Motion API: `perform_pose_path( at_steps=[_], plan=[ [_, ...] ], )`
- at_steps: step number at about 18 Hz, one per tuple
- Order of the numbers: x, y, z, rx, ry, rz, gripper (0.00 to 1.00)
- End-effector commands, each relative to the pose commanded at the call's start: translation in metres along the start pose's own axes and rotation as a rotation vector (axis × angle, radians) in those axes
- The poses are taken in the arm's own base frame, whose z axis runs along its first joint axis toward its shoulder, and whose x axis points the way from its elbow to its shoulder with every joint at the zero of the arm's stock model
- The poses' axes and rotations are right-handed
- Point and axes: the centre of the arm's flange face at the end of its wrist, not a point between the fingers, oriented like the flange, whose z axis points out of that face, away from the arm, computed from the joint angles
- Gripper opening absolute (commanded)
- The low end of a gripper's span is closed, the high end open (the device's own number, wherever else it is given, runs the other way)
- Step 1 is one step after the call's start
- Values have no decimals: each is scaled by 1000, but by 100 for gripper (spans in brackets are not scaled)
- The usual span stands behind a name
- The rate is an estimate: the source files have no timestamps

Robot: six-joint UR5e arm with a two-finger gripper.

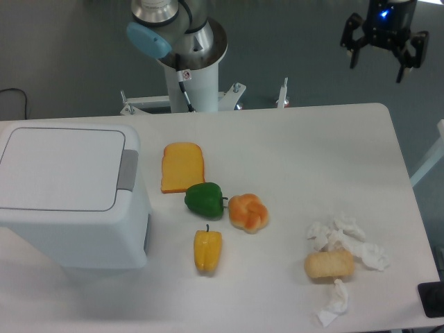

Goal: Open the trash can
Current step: 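Move the gripper toward the trash can lid, lowering over the table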

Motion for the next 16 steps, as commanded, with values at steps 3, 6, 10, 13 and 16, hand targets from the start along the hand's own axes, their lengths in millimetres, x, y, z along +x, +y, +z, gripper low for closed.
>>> perform_pose_path(
  at_steps=[3,6,10,13,16],
  plan=[
    [1,-1,2,-7,5,-1,100],
    [5,-11,4,-3,11,17,100],
    [10,-11,15,1,34,3,100],
    [16,-16,17,-3,46,7,100],
    [17,-19,15,1,41,-4,100]
  ],
)
